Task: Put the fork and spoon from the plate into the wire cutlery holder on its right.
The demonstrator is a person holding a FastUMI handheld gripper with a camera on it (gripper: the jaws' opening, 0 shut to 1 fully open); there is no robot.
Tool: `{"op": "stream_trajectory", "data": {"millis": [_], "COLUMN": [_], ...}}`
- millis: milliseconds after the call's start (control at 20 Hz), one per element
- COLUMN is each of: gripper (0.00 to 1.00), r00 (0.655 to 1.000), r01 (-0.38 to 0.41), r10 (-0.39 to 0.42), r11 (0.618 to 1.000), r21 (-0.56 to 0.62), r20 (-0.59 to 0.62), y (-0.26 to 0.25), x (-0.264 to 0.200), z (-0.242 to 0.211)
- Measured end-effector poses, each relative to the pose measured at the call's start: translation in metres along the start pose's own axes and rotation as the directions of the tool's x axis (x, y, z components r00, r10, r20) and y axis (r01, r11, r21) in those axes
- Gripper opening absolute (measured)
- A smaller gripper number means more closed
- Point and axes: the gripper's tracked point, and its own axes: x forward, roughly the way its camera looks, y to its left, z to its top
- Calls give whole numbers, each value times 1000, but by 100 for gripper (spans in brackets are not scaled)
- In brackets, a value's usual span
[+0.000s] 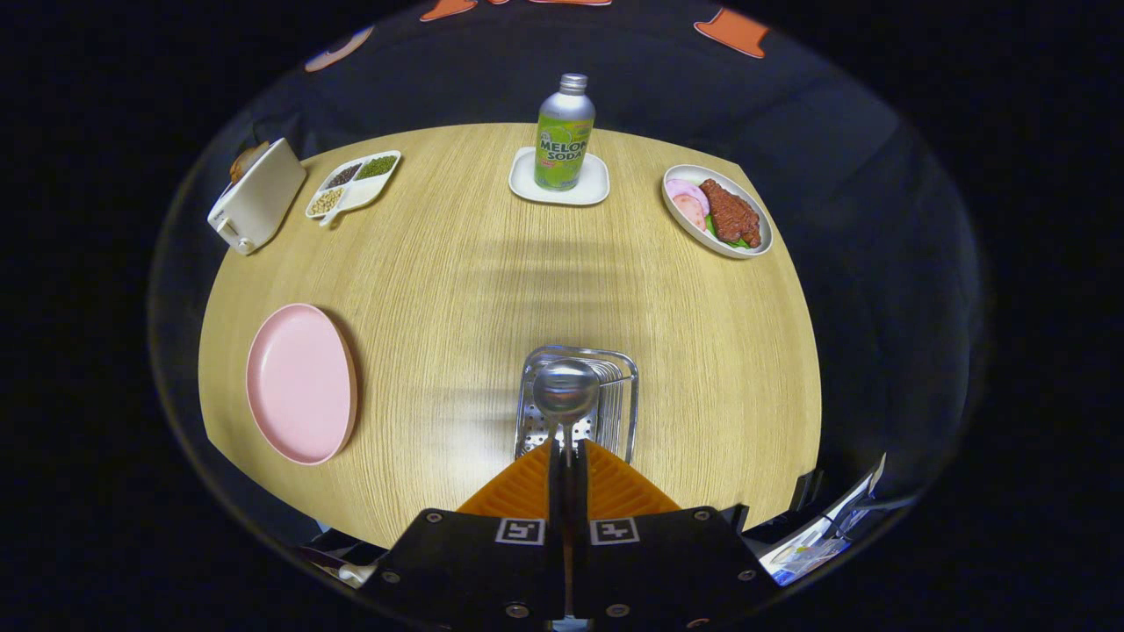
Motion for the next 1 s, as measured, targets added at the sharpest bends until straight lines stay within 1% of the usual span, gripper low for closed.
{"op": "stream_trajectory", "data": {"millis": [250,450,500,550,600,650,750,800,850,900,950,1000], "gripper": [6,13,20,23,31,34,47,56,60,71,78,89], "r00": [1000,1000,999,997,995,991,979,970,958,943,924,903], "r01": [4,15,19,22,21,15,-3,-10,-16,-23,-34,-44], "r10": [-4,-15,-19,-22,-23,-19,-9,-7,-7,-9,-8,-11], "r11": [1000,1000,1000,1000,1000,999,998,998,997,996,994,992], "r21": [-26,-11,-4,7,20,34,57,67,78,92,103,119], "r20": [-16,23,44,71,100,133,205,244,286,332,382,430], "y": [5,-2,-5,-7,-9,-10,-10,-13,-14,-15,-15,-16], "x": [9,1,-4,-11,-18,-25,-45,-59,-70,-82,-95,-108], "z": [3,10,13,18,23,28,36,42,47,53,60,65]}}
